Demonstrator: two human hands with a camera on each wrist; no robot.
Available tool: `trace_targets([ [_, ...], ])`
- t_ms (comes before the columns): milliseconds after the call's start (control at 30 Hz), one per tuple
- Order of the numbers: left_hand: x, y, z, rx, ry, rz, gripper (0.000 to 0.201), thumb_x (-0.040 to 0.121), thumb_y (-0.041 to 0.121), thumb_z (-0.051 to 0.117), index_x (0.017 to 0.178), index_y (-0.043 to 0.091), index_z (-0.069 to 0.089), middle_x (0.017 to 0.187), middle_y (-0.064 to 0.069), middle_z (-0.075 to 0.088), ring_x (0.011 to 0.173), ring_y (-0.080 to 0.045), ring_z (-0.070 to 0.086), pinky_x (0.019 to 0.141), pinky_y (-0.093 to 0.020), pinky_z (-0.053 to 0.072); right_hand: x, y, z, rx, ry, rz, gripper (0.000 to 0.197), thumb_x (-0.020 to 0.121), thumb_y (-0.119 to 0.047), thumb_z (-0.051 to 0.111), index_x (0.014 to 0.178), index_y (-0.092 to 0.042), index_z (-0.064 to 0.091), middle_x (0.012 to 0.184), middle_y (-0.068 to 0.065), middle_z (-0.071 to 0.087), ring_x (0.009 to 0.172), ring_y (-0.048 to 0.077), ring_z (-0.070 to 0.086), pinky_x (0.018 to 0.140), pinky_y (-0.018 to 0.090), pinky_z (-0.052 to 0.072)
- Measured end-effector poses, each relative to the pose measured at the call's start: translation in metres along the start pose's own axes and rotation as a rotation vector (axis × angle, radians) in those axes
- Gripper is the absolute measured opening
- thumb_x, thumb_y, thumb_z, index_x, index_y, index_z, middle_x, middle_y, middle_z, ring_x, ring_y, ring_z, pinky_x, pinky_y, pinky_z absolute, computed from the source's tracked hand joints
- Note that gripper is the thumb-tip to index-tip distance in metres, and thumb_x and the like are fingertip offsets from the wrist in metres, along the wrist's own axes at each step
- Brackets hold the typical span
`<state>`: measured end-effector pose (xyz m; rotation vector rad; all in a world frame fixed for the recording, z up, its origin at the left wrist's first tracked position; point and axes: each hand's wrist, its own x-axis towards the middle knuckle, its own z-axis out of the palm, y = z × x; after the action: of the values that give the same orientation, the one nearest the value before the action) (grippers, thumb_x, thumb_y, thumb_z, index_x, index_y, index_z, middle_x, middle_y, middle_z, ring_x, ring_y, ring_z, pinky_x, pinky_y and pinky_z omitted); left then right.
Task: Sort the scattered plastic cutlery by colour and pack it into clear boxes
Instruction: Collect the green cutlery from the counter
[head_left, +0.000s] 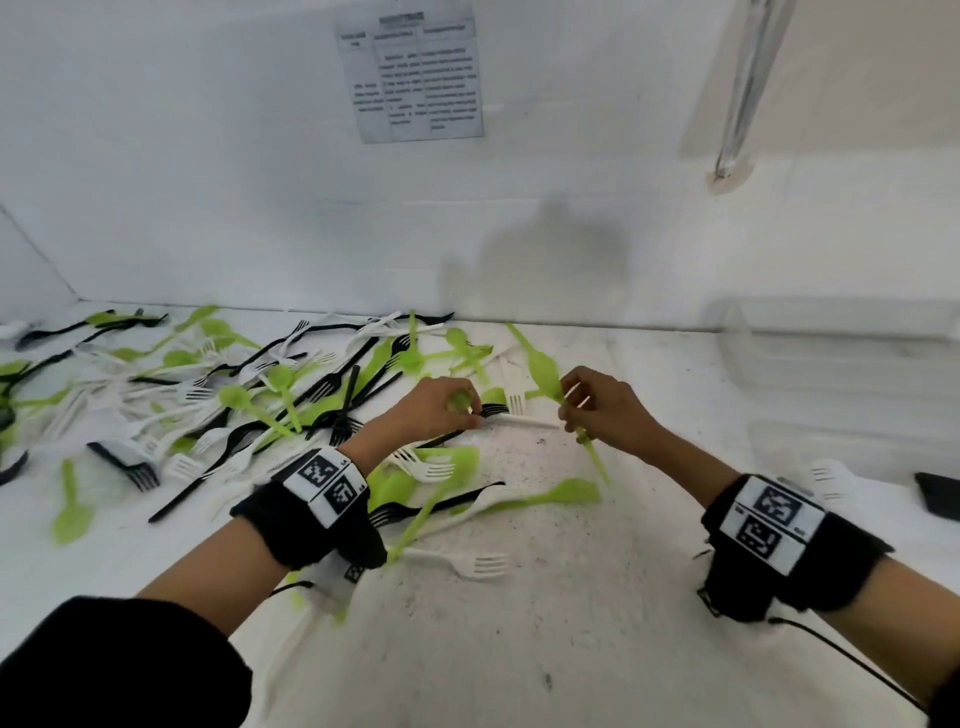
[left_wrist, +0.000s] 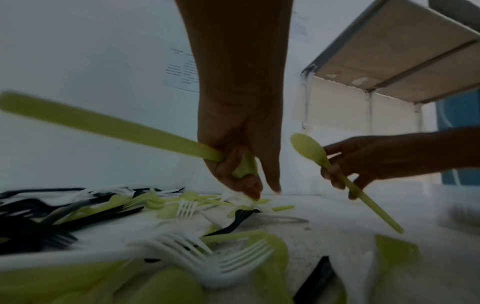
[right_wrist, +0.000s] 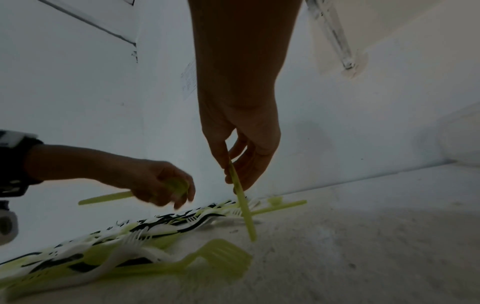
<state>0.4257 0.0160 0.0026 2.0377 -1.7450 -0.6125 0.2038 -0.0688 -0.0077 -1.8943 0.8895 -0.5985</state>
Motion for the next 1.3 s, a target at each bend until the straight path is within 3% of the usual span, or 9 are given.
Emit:
trace_targets([
  [167,0.006,-0.015,0.009,0.225,-0.274,-0.018,0.028,0.067,0.032,0.083,0.076,0.024,0.057,0.085,0.004,0.060,0.083,-0.017,0.056,0.070,-0.027,0.040,0.007,-0.013,-0.010,0.045,0.097,0.015,0.017,0.086,0.001,0.056,0.100,-0.008,0.052,0.075,0.001,0.056,0.062,0.013,0.058,0.055,0.027,0.055],
  [300,0.011,-0.022,0.020,0.348,-0.256,-0.007,0.052,0.073,0.039,0.076,0.117,0.018,0.060,0.121,0.001,0.058,0.110,-0.020,0.054,0.083,-0.028,0.043,0.020,-0.022,-0.017,0.065,0.154,0.033,0.016,0.086,0.000,0.055,0.100,-0.007,0.052,0.075,0.003,0.053,0.061,0.014,0.054,0.050,0.022,0.055],
  [633,0.021,-0.040,0.002,0.065,0.054,0.128,0.018,0.090,0.030,0.060,0.103,0.019,0.065,0.106,0.002,0.065,0.096,-0.016,0.057,0.069,-0.028,0.039,0.099,0.000,0.001,-0.396,0.236,0.263,0.018,0.086,-0.020,0.056,0.079,-0.004,0.062,0.083,0.013,0.058,0.087,0.028,0.056,0.061,0.026,0.038],
  [767,0.025,-0.044,-0.019,-0.144,0.203,0.164,0.010,0.088,0.020,0.063,0.095,0.013,0.066,0.096,0.000,0.067,0.091,-0.014,0.060,0.078,-0.026,0.044,0.119,0.012,0.015,-0.545,0.148,0.355,0.043,0.088,-0.038,0.059,0.113,-0.003,0.059,0.121,0.017,0.058,0.116,0.031,0.052,0.087,0.032,0.041],
  [900,0.028,-0.042,-0.043,-0.232,0.340,0.140,0.002,0.088,0.017,0.063,0.087,0.017,0.061,0.081,0.010,0.060,0.073,0.005,0.053,0.066,-0.009,0.035,0.124,0.019,0.028,-0.633,0.116,0.411,0.047,0.086,-0.037,0.060,0.120,-0.007,0.052,0.127,0.016,0.052,0.117,0.031,0.051,0.088,0.032,0.040],
  [1033,0.036,-0.047,-0.061,-0.343,0.440,0.119,0.015,0.089,0.028,0.054,0.094,0.013,0.053,0.093,-0.009,0.067,0.083,-0.019,0.059,0.075,-0.020,0.042,0.118,0.022,0.030,-0.534,0.165,0.425,0.043,0.085,-0.028,0.061,0.121,-0.007,0.054,0.128,0.016,0.053,0.118,0.032,0.050,0.087,0.031,0.040],
  [1167,0.030,-0.046,-0.065,-0.567,0.458,0.084,0.009,0.098,0.016,0.042,0.089,0.019,0.043,0.089,-0.014,0.068,0.076,-0.021,0.064,0.049,-0.024,0.047,0.102,0.024,0.026,-0.342,0.274,0.360,0.018,0.085,-0.024,0.062,0.096,-0.011,0.062,0.099,0.012,0.061,0.103,0.030,0.055,0.071,0.028,0.036],
  [1233,0.024,-0.043,-0.066,-0.670,0.417,0.061,0.015,0.100,0.009,0.034,0.094,0.017,0.046,0.082,-0.007,0.066,0.068,-0.009,0.065,0.051,-0.024,0.049,0.092,0.019,0.022,-0.228,0.340,0.294,0.018,0.084,-0.022,0.064,0.071,-0.012,0.056,0.069,0.005,0.051,0.081,0.025,0.051,0.058,0.028,0.031],
  [1300,0.018,-0.040,-0.066,-0.776,0.342,0.056,0.023,0.101,0.006,0.029,0.097,0.013,0.051,0.082,-0.004,0.064,0.063,-0.008,0.067,0.058,-0.029,0.054,0.081,0.008,0.017,-0.078,0.417,0.244,0.022,0.083,-0.022,0.067,0.070,-0.006,0.058,0.061,0.003,0.044,0.065,0.019,0.044,0.053,0.026,0.030],
])
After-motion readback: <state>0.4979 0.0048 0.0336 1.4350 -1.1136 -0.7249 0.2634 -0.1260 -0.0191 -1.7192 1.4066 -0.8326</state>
